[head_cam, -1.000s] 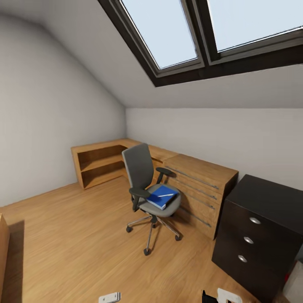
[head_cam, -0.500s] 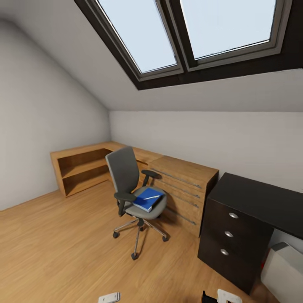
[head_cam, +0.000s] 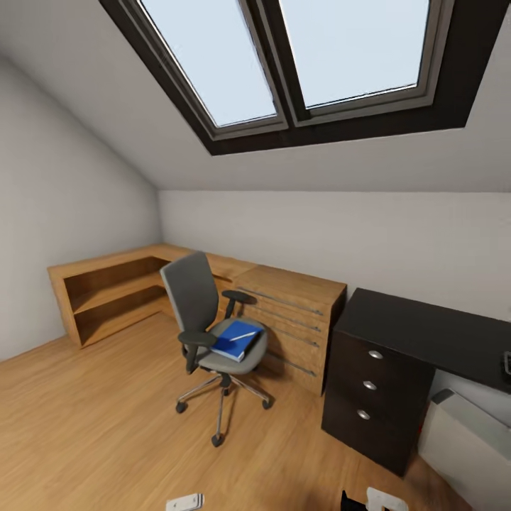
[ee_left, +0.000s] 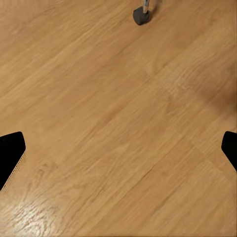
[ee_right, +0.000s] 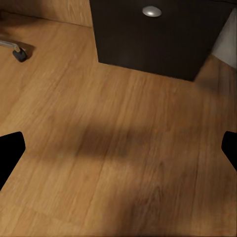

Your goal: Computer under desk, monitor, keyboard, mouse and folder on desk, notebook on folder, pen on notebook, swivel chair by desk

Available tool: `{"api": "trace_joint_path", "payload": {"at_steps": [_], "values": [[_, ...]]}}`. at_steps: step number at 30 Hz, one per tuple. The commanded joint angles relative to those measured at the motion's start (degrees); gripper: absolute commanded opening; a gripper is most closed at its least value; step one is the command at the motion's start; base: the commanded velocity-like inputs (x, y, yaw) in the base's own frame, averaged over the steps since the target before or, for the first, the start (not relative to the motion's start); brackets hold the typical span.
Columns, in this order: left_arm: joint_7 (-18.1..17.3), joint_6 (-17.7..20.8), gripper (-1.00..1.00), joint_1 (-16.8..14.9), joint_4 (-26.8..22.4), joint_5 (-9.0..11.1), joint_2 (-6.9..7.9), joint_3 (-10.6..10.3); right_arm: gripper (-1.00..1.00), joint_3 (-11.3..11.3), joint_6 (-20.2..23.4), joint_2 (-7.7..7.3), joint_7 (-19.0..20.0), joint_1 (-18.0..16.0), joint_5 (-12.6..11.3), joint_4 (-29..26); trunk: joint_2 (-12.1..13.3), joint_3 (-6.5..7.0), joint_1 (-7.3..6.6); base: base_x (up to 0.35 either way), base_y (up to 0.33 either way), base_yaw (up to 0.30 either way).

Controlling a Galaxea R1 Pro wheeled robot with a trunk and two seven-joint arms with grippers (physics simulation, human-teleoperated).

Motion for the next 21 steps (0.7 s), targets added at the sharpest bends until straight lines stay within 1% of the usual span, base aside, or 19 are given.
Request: {"api": "trace_joint_path", "payload": {"at_steps": [1, 6, 11, 14, 21], "values": [[0.3, -0.25, 1.0, -0.03, 0.01, 0.58, 0.02, -0.49, 1.0, -0.2, -0.31, 0.02, -0.02, -0.08, -0.08, 0.13, -0.04, -0.01, 0.0, 0.0, 0.298, -0.247], [0.3, -0.29, 1.0, -0.03, 0.01, 0.55, -0.01, -0.49, 1.0, -0.2, -0.31, 0.02, 0.03, -0.08, -0.08, 0.13, -0.04, 0.26, 0.0, 0.0, 0.262, -0.247], [0.3, -0.3, 1.0, -0.03, 0.01, 0.55, -0.01, -0.49, 1.0, -0.2, -0.31, 0.02, 0.06, -0.09, -0.08, 0.13, -0.04, 0.53, 0.0, 0.0, 0.079, -0.238], [0.32, -0.26, 1.0, -0.03, 0.01, 0.54, -0.01, -0.49, 1.0, -0.2, -0.3, 0.02, 0.06, -0.06, -0.08, 0.13, -0.04, 0.63, 0.0, 0.0, 0.025, -0.119], [0.47, -0.29, 1.0, -0.03, 0.01, 0.54, -0.08, -0.49, 1.0, -0.2, -0.24, 0.08, 0.06, -0.05, -0.08, 0.13, 2.77, 1.96, -1.54, 0.0, 0.008, -0.04]]}}
